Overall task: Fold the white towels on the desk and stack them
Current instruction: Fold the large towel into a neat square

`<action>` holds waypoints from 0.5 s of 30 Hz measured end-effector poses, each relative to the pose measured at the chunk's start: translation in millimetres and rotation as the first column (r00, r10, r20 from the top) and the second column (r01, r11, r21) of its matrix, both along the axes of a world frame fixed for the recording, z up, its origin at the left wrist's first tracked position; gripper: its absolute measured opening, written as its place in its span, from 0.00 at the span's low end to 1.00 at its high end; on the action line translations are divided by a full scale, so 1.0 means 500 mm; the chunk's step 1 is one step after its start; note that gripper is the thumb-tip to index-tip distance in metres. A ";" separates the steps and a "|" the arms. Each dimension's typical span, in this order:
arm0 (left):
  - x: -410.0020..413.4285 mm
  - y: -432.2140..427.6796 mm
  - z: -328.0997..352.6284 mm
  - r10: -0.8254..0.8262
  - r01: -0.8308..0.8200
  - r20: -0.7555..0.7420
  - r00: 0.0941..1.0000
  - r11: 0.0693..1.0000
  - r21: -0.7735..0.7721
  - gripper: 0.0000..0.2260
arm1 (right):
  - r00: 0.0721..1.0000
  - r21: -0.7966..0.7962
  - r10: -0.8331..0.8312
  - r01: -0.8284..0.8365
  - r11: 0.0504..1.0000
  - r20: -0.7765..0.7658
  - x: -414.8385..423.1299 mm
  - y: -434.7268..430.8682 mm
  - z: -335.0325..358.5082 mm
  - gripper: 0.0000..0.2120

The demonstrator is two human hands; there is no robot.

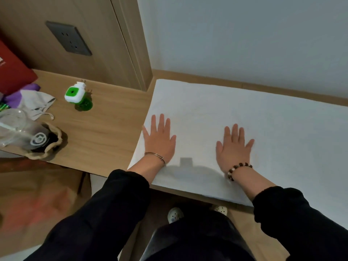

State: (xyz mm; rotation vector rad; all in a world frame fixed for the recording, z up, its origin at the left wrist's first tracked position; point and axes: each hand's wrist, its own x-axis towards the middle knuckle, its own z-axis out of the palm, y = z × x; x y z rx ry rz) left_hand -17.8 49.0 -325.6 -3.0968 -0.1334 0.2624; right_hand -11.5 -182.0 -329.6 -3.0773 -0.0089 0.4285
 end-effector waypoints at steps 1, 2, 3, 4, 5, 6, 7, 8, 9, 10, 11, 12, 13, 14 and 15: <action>0.006 -0.021 -0.002 -0.130 0.130 0.003 0.992 0.991 -0.037 0.27 | 0.997 0.013 0.075 -0.076 0.997 0.018 -0.005 0.010 -0.002 0.28; 0.005 -0.038 -0.006 -0.284 0.281 -0.019 0.959 0.956 -0.077 0.27 | 0.988 0.022 0.148 -0.149 0.989 0.031 -0.012 0.016 -0.004 0.28; 0.001 -0.047 -0.013 -0.400 0.393 -0.054 0.915 0.913 -0.107 0.27 | 0.979 0.027 0.202 -0.203 0.979 0.036 -0.018 0.014 -0.006 0.28; -0.003 -0.045 -0.019 -0.442 0.432 -0.080 0.893 0.894 -0.117 0.27 | 0.972 0.027 0.232 -0.233 0.972 0.038 -0.022 0.006 -0.009 0.28; -0.003 -0.033 -0.024 -0.426 0.417 -0.088 0.900 0.903 -0.102 0.27 | 0.971 0.022 0.237 -0.238 0.971 0.038 -0.023 -0.006 -0.011 0.28; -0.002 -0.016 -0.028 -0.378 0.372 -0.090 0.921 0.925 -0.075 0.27 | 0.976 0.013 0.213 -0.213 0.977 0.037 -0.024 -0.019 -0.011 0.28; -0.004 0.004 -0.029 -0.315 0.312 -0.094 0.945 0.949 -0.042 0.27 | 0.986 0.002 0.160 -0.160 0.987 0.037 -0.027 -0.032 -0.011 0.28; -0.006 0.026 -0.028 -0.241 0.242 -0.094 0.966 0.970 -0.008 0.26 | 0.995 -0.007 0.096 -0.096 0.995 0.039 -0.030 -0.041 -0.010 0.28; -0.009 0.047 -0.025 -0.167 0.169 -0.096 0.981 0.985 0.016 0.26 | 0.998 -0.014 0.041 -0.041 0.999 0.038 -0.032 -0.045 -0.009 0.28; -0.014 0.064 -0.018 -0.093 0.095 -0.101 0.991 0.995 0.018 0.26 | 1.000 -0.015 0.006 -0.006 1.000 0.030 -0.034 -0.043 -0.007 0.28; -0.021 0.074 -0.010 -0.015 0.013 -0.106 0.994 1.000 -0.012 0.26 | 1.000 -0.014 -0.011 0.011 1.000 0.017 -0.036 -0.039 -0.003 0.28; -0.027 0.079 0.001 0.071 -0.078 -0.104 0.992 0.995 -0.068 0.28 | 1.000 -0.010 -0.017 0.017 1.000 0.001 -0.035 -0.032 0.003 0.28; -0.030 0.078 0.012 0.163 -0.175 -0.093 0.982 0.975 -0.136 0.29 | 1.000 -0.008 -0.019 0.018 1.000 -0.015 -0.035 -0.027 0.009 0.28; -0.029 0.076 0.022 0.259 -0.268 -0.069 0.963 0.941 -0.207 0.31 | 0.999 -0.008 -0.014 0.014 1.000 -0.029 -0.035 -0.023 0.015 0.28; -0.024 0.073 0.031 0.352 -0.351 -0.046 0.935 0.894 -0.280 0.32 | 0.999 -0.008 -0.002 0.002 1.000 -0.038 -0.037 -0.019 0.019 0.28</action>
